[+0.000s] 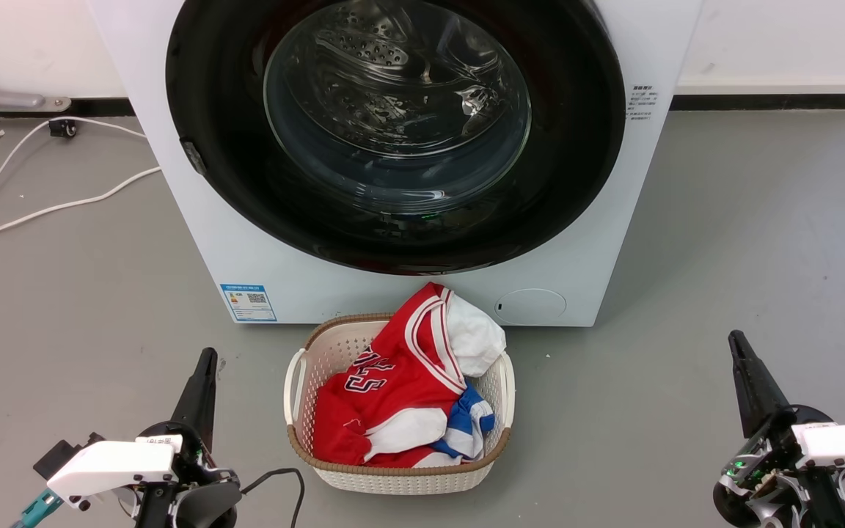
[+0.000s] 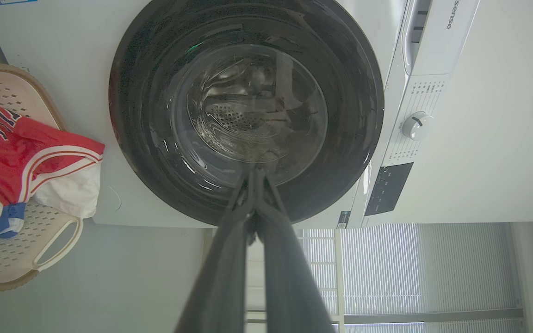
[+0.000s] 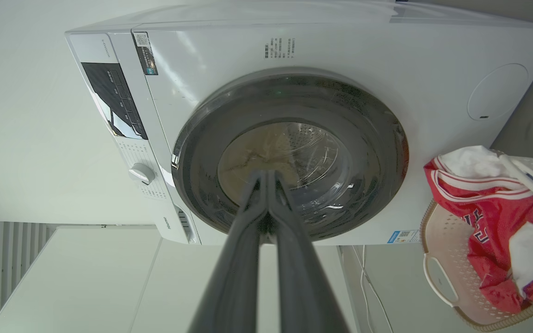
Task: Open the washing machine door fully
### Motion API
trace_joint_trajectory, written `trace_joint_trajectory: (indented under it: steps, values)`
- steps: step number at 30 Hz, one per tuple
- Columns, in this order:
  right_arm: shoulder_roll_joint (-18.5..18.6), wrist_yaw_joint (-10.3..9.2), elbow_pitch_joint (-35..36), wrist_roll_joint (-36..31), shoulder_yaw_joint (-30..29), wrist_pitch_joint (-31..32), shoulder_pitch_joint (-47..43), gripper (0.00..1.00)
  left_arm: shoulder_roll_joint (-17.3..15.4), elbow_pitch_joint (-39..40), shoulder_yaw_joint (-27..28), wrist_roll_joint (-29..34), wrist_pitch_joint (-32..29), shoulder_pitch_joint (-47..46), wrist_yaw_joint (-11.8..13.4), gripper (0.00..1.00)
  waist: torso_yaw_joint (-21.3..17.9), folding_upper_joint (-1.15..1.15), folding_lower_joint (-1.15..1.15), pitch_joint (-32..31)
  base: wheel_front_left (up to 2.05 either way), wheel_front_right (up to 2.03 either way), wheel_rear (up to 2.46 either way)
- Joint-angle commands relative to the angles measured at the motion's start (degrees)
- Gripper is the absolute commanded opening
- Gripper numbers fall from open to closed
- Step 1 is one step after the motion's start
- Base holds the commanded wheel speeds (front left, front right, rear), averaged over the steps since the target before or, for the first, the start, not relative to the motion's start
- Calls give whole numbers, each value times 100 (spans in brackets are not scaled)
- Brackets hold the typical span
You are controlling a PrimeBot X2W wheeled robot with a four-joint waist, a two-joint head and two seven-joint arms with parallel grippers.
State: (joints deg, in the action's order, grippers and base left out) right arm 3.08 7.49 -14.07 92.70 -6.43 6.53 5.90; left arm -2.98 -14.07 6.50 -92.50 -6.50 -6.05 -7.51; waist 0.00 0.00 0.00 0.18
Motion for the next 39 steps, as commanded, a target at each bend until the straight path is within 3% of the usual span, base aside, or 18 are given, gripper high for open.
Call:
trace_joint_trajectory:
  steps: [1, 28, 29, 39]
  values:
    - [-19, 0, -7, -47, -7, 9, 72, 0, 17, -2, 24, 21, -27, -44, -15, 0, 0, 0, 0, 0, 0, 0, 0]
    - [-22, 0, -7, -52, -10, 10, 73, 0, 18, -2, 25, 23, -24, -44, -15, 0, 0, 0, 0, 0, 0, 0, 0]
    - [-22, 0, -7, -52, -10, 10, 73, 100, 18, -2, 26, 23, -24, -44, -15, 100, 0, 0, 0, 0, 0, 0, 0]
    - [-16, -1, -121, -168, 13, -168, -229, 100, 17, -77, -10, 189, 167, 208, 2, 100, 0, 0, 0, 4, 0, 0, 0]
